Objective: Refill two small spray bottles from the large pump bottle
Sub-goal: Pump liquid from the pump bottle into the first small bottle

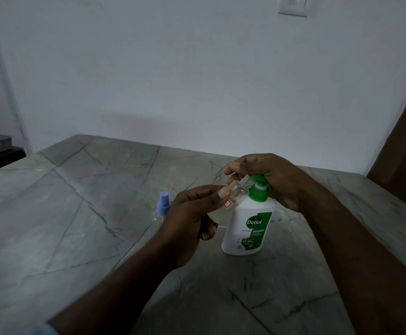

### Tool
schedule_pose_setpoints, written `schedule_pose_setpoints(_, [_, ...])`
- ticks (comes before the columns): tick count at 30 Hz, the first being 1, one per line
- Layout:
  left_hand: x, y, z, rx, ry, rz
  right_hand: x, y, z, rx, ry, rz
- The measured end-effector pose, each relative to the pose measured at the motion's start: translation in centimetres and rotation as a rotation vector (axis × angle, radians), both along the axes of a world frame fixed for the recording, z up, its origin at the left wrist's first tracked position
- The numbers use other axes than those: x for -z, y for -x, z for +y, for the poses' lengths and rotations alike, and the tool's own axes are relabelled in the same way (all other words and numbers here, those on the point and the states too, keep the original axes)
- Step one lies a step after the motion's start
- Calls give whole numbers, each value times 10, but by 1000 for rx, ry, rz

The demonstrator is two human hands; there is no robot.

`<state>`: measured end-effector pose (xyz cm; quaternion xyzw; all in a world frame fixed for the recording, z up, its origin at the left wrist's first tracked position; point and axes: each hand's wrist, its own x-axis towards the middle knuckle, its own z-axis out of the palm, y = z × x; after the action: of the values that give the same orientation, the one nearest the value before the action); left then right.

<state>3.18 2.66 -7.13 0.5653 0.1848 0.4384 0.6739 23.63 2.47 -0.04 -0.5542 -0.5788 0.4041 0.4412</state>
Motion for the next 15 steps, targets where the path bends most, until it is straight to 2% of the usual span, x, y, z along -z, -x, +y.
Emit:
schedule_pose_setpoints(4, [0,0,0,14,-2,2,1,0,-2,10,-34,34])
schedule_pose_setpoints(7, [-2,-1,-1,13,3,-7,-3,0,-2,30,-74,-16])
schedule_pose_setpoints(15, [-2,0,0,15,-4,-2,-2,-2,-1,2,-41,-8])
